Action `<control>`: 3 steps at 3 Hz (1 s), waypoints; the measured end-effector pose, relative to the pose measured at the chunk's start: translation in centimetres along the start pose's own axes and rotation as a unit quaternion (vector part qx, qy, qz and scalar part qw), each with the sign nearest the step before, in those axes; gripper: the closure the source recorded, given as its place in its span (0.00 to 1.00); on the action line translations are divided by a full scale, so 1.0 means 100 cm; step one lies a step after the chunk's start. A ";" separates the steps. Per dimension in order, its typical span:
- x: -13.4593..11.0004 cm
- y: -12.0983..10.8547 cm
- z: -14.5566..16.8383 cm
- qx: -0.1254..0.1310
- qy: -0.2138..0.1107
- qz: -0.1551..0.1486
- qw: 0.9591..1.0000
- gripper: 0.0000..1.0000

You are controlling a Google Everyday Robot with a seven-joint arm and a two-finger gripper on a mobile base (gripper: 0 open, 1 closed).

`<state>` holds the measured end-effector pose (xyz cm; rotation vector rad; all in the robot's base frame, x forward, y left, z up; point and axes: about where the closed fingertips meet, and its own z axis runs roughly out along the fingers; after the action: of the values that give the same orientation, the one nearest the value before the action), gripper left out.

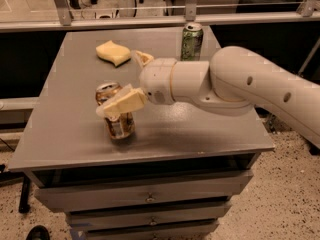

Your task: Knock orange can over

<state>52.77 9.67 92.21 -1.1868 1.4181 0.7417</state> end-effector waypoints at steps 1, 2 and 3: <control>-0.010 -0.028 0.034 0.022 -0.009 0.003 1.000 0.00; -0.005 -0.048 0.049 0.049 -0.013 0.011 0.999 0.00; 0.005 -0.038 0.040 0.055 -0.011 0.015 0.998 0.00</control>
Offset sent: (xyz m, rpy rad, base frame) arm 0.0910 0.0321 -0.0056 0.0609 -0.0126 -0.1705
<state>57.76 12.01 91.55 -1.0713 1.4419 0.6868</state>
